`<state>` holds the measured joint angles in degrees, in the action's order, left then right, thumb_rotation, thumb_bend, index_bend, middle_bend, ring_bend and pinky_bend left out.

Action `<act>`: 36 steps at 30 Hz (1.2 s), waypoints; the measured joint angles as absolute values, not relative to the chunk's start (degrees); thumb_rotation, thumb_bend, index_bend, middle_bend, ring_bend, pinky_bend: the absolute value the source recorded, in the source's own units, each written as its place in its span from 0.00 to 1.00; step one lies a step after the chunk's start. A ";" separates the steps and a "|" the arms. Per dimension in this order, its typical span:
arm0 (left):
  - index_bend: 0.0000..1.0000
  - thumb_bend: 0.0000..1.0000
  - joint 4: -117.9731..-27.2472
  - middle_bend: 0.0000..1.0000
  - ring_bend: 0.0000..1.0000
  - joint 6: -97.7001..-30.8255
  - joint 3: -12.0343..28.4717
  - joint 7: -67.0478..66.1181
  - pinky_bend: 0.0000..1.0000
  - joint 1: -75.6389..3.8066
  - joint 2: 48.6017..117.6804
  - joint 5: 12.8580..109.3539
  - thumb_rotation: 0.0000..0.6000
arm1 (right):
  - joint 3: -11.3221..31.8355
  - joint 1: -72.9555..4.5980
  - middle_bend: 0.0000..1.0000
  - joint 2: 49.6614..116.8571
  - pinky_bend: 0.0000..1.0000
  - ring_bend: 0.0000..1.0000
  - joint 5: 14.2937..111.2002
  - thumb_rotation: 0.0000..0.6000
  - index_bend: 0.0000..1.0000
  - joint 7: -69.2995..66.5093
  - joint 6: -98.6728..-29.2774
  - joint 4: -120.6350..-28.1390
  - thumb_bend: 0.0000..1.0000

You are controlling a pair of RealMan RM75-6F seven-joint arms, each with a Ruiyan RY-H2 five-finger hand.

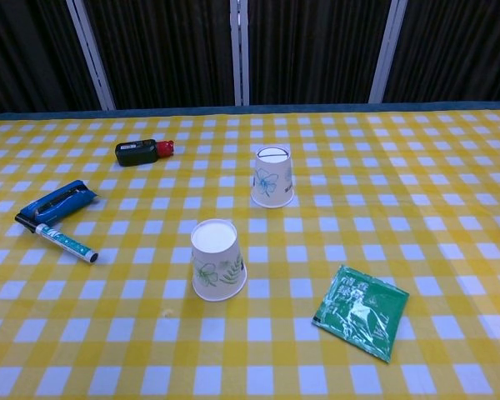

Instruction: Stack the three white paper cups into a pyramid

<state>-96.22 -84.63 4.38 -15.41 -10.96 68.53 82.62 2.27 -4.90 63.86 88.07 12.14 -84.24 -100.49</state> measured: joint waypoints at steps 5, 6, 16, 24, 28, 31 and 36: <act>0.00 0.14 -96.41 0.00 0.00 -84.80 4.29 -15.78 0.00 -10.82 68.59 83.03 1.00 | 1.90 -4.82 0.00 63.79 0.00 0.00 88.55 1.00 0.02 12.40 -84.20 -100.67 0.15; 0.00 0.14 -96.41 0.00 0.00 -84.72 4.26 -15.85 0.00 -10.80 68.62 83.03 1.00 | 1.88 -4.81 0.00 63.78 0.00 0.00 88.58 1.00 0.02 12.41 -84.20 -100.70 0.15; 0.01 0.15 -96.36 0.00 0.00 -84.61 4.37 -16.16 0.00 -10.85 68.92 83.30 1.00 | 1.77 -4.83 0.00 63.72 0.00 0.00 88.53 1.00 0.02 12.56 -83.96 -100.86 0.15; 0.12 0.16 -97.13 0.00 0.00 -83.56 3.91 -18.14 0.00 -12.17 69.94 86.28 1.00 | 1.80 -4.95 0.00 63.49 0.00 0.00 88.28 1.00 0.02 11.84 -83.56 -101.05 0.15; 0.17 0.20 -98.76 0.00 0.00 -80.47 3.77 -21.90 0.00 -14.35 70.50 87.38 1.00 | 1.89 -5.05 0.00 63.31 0.00 0.00 88.16 1.00 0.02 11.24 -83.41 -101.04 0.15; 0.19 0.21 -100.59 0.00 0.00 -76.86 4.00 -25.64 0.00 -16.63 70.93 87.40 1.00 | 1.96 -5.07 0.00 63.13 0.00 0.00 88.04 1.00 0.02 10.74 -83.37 -101.05 0.15; 0.20 0.21 -104.05 0.00 0.00 -69.42 4.73 -32.13 0.00 -21.19 71.47 85.71 1.00 | 2.05 -5.06 0.00 62.76 0.00 0.00 88.09 1.00 0.02 9.79 -83.49 -101.19 0.15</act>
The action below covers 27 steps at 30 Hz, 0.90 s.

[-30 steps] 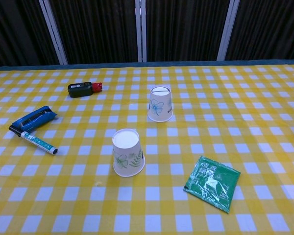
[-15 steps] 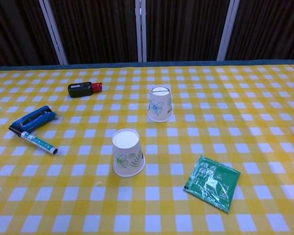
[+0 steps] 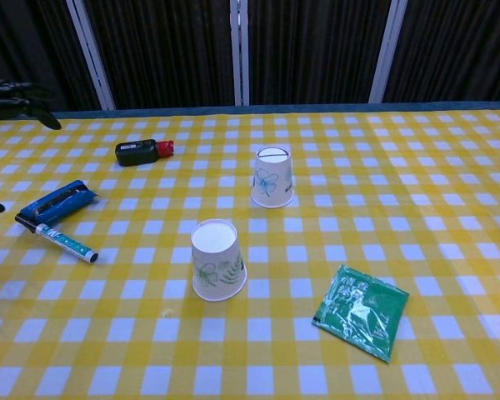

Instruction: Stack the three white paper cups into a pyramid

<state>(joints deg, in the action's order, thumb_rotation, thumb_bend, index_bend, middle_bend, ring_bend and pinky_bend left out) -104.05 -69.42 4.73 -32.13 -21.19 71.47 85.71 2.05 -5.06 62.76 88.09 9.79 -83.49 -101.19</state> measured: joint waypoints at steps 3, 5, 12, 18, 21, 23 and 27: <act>0.22 0.22 -106.03 0.00 0.00 -65.43 5.33 -36.06 0.00 -24.01 72.19 83.89 1.00 | 2.05 -5.07 0.00 62.49 0.00 0.00 88.08 1.00 0.02 9.07 -83.44 -101.31 0.15; 0.22 0.23 -106.95 0.00 0.00 -64.04 5.61 -38.78 0.00 -25.37 72.89 82.90 1.00 | 2.07 -5.08 0.00 62.30 0.00 0.00 88.06 1.00 0.02 8.60 -83.42 -101.37 0.15; 0.22 0.28 -109.23 0.00 0.00 -59.42 6.65 -47.08 0.00 -29.99 77.06 76.84 1.00 | 2.13 -5.07 0.00 61.70 0.00 0.00 88.05 1.00 0.02 7.10 -83.41 -101.55 0.15; 0.21 0.30 -109.66 0.00 0.00 -57.72 7.44 -54.45 0.00 -33.86 81.63 70.01 1.00 | 2.38 -5.02 0.00 60.75 0.00 0.00 87.85 1.00 0.02 4.38 -83.56 -101.71 0.15; 0.20 0.30 -109.63 0.00 0.00 -57.33 7.75 -57.76 0.00 -35.94 83.66 66.23 1.00 | 2.45 -5.01 0.00 60.28 0.00 0.00 87.75 1.00 0.02 3.15 -83.54 -101.71 0.15; 0.20 0.30 -109.50 0.00 0.00 -57.13 7.92 -59.56 0.00 -37.24 84.84 64.02 1.00 | 2.48 -5.05 0.00 60.08 0.00 0.00 87.69 1.00 0.02 2.55 -83.42 -101.65 0.15; 0.20 0.30 -109.05 0.00 0.00 -56.98 8.04 -62.76 0.00 -40.21 87.38 59.16 1.00 | 2.57 -5.18 0.00 59.77 0.00 0.00 87.38 1.00 0.02 1.45 -83.04 -101.46 0.15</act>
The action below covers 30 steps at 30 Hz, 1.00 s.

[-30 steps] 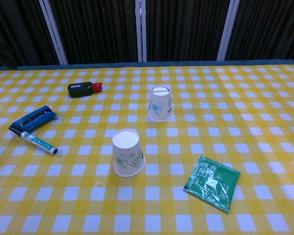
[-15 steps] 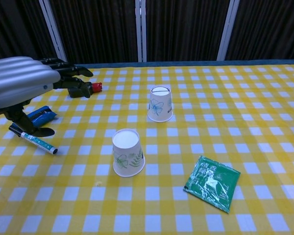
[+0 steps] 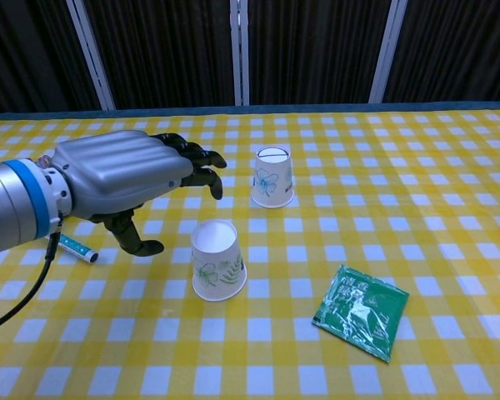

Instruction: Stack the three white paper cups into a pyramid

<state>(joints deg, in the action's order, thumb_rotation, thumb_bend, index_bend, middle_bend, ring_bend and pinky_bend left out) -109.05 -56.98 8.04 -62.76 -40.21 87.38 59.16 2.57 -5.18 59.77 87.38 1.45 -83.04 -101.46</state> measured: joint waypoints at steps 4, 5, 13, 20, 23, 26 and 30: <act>0.24 0.30 -108.02 0.00 0.00 -57.19 7.84 -64.50 0.00 -42.97 89.74 55.72 1.00 | 2.74 -5.27 0.00 59.58 0.00 0.00 86.94 1.00 0.02 0.48 -82.80 -101.18 0.15; 0.25 0.30 -107.77 0.00 0.00 -57.32 7.80 -64.68 0.00 -43.48 90.20 55.12 1.00 | 2.79 -5.29 0.00 59.54 0.00 0.00 86.84 1.00 0.02 0.26 -82.76 -101.10 0.15; 0.42 0.32 -105.47 0.00 0.00 -58.38 7.06 -65.41 0.00 -47.11 92.99 51.63 1.00 | 3.15 -5.34 0.00 59.26 0.00 0.00 86.46 1.00 0.02 -1.16 -82.81 -100.65 0.15; 0.47 0.37 -104.92 0.00 0.00 -59.28 6.78 -62.80 0.00 -48.17 93.39 52.09 1.00 | 3.30 -5.50 0.00 59.47 0.00 0.00 85.81 1.00 0.02 -1.37 -82.35 -100.00 0.15; 0.47 0.37 -105.13 0.00 0.00 -59.75 6.96 -60.53 0.00 -48.35 92.49 53.52 1.00 | 3.39 -5.69 0.00 59.75 0.00 0.00 85.17 1.00 0.02 -0.94 -81.78 -99.63 0.15; 0.47 0.37 -105.84 0.00 0.00 -59.97 7.91 -58.07 0.00 -48.62 90.59 54.18 1.00 | 3.57 -5.88 0.00 60.02 0.00 0.00 84.39 1.00 0.02 -0.67 -81.29 -99.24 0.15; 0.47 0.37 -106.44 0.00 0.00 -60.12 10.68 -55.59 0.00 -49.47 86.88 53.91 1.00 | 3.99 -6.24 0.00 60.41 0.00 0.00 82.72 1.00 0.02 -0.53 -80.24 -98.29 0.15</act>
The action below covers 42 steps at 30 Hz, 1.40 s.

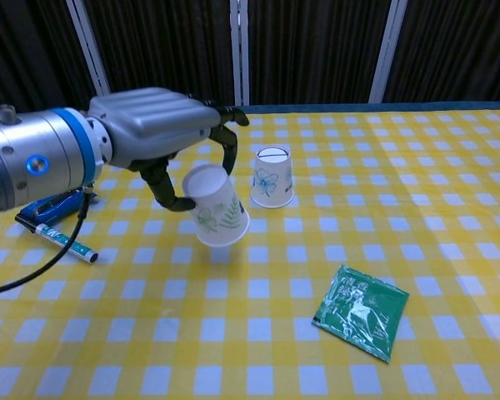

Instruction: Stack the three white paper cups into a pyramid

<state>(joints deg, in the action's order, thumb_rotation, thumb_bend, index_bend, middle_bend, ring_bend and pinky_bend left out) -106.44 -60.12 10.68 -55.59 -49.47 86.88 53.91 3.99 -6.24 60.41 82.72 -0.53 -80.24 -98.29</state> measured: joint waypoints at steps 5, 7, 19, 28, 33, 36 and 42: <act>0.47 0.37 -104.42 0.00 0.00 -58.46 13.72 -53.76 0.00 -51.67 83.20 50.01 1.00 | 4.71 -6.62 0.00 60.80 0.00 0.00 80.76 1.00 0.02 -0.46 -79.33 -97.21 0.15; 0.47 0.37 -102.06 0.00 0.00 -57.14 14.51 -53.10 0.00 -52.84 82.78 48.31 1.00 | 4.89 -6.78 0.00 60.94 0.00 0.00 80.02 1.00 0.02 -0.47 -78.78 -96.85 0.15; 0.47 0.37 -82.68 0.00 0.00 -46.59 16.55 -49.05 0.00 -63.01 86.96 40.40 1.00 | 5.47 -7.71 0.00 62.12 0.00 0.00 77.87 1.00 0.02 -0.07 -76.77 -95.29 0.15; 0.47 0.37 -74.52 0.00 0.00 -42.10 14.68 -46.95 0.00 -68.75 92.44 36.96 1.00 | 5.59 -7.78 0.00 62.21 0.00 0.00 77.51 1.00 0.02 -0.49 -76.56 -94.87 0.15; 0.47 0.37 -72.09 0.00 0.00 -42.03 13.69 -46.16 0.00 -70.15 94.35 36.98 1.00 | 5.45 -7.75 0.00 62.23 0.00 0.00 77.75 1.00 0.02 -0.36 -76.61 -94.93 0.15; 0.47 0.37 -70.79 0.00 0.00 -42.26 13.14 -45.47 0.00 -71.03 95.66 37.57 1.00 | 5.33 -7.76 0.00 62.34 0.00 0.00 78.01 1.00 0.02 -0.09 -76.72 -95.04 0.15; 0.46 0.37 -69.06 0.00 0.00 -42.58 12.27 -45.34 0.00 -72.53 97.54 38.00 1.00 | 5.10 -7.81 0.00 62.61 0.00 0.00 78.27 1.00 0.02 0.52 -76.68 -95.05 0.15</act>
